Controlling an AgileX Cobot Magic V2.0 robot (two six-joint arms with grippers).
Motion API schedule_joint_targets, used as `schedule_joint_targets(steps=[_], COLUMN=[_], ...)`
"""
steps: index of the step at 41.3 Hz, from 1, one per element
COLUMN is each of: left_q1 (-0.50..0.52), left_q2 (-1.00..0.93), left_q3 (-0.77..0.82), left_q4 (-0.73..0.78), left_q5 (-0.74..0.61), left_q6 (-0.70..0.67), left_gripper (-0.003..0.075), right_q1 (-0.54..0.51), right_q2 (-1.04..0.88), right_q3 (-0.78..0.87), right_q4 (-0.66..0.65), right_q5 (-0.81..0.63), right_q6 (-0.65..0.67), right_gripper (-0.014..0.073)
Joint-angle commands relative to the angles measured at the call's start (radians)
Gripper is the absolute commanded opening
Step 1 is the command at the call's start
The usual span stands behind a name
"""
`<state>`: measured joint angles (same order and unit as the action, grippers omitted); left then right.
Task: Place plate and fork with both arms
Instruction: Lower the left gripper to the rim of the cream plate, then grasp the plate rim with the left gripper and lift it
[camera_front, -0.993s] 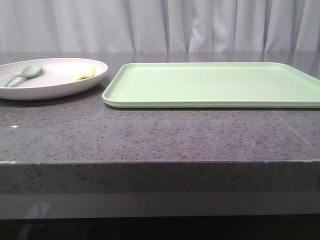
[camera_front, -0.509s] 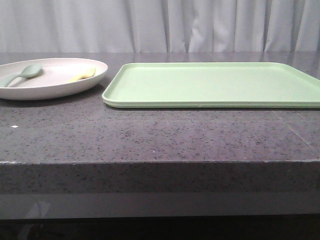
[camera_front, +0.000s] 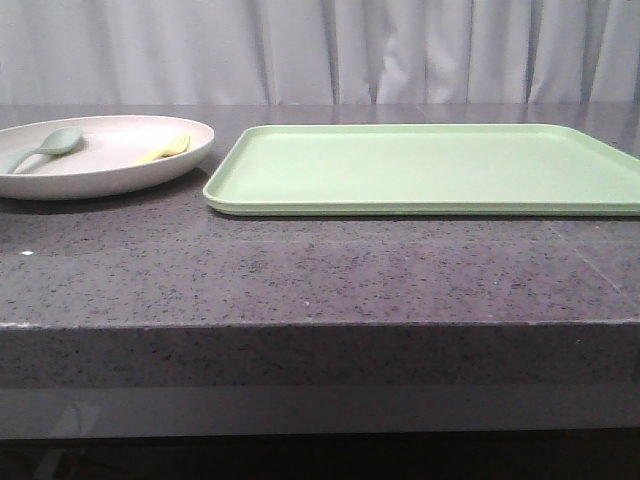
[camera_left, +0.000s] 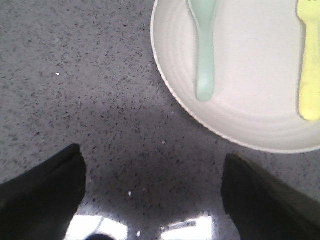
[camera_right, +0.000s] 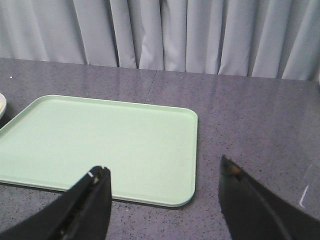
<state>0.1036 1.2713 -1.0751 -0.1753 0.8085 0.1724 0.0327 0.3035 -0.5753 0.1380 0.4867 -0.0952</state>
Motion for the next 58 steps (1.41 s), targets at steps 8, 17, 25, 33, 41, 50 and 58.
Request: schedule_joint_targets(steps=[8,17,25,33,41,50,58], left_q1=[0.151,0.156,0.156,0.149,0.143,0.143,0.143], left_q2=[0.18,0.311,0.407,0.475,0.522,0.531,0.531], left_q3=[-0.129,-0.212,-0.279,-0.316,-0.318,-0.318,-0.318], left_q4=[-0.48,-0.554,-0.576,-0.598,-0.624,-0.628,-0.638], left_q5=[-0.017,-0.013,-0.015,-0.013,-0.01,0.009,0.018], left_q6=[0.291,0.312,0.312,0.312,0.312,0.312,0.312], left_gripper=[0.0545,0.0526,0.0409,0.0367,0.0367,0.0312,0.0111], right_q1=[0.003,0.003,0.003,0.003,0.003,0.003,0.003], right_q2=[0.018,0.018,0.018,0.018,0.018,0.018,0.018], right_q3=[-0.034,-0.034,-0.034,-0.034,-0.034,-0.034,-0.034], right_q4=[-0.002,-0.002,-0.002,-0.002,-0.002,-0.002,-0.002], right_q5=[-0.086,-0.086,-0.086,-0.086,-0.086,-0.087,-0.087], right_q6=[-0.014,-0.014,-0.014,-0.014,-0.014,-0.014,-0.014], right_gripper=[0.0489,0.0489,0.0489,0.0489,0.0489,0.0489,0.0489])
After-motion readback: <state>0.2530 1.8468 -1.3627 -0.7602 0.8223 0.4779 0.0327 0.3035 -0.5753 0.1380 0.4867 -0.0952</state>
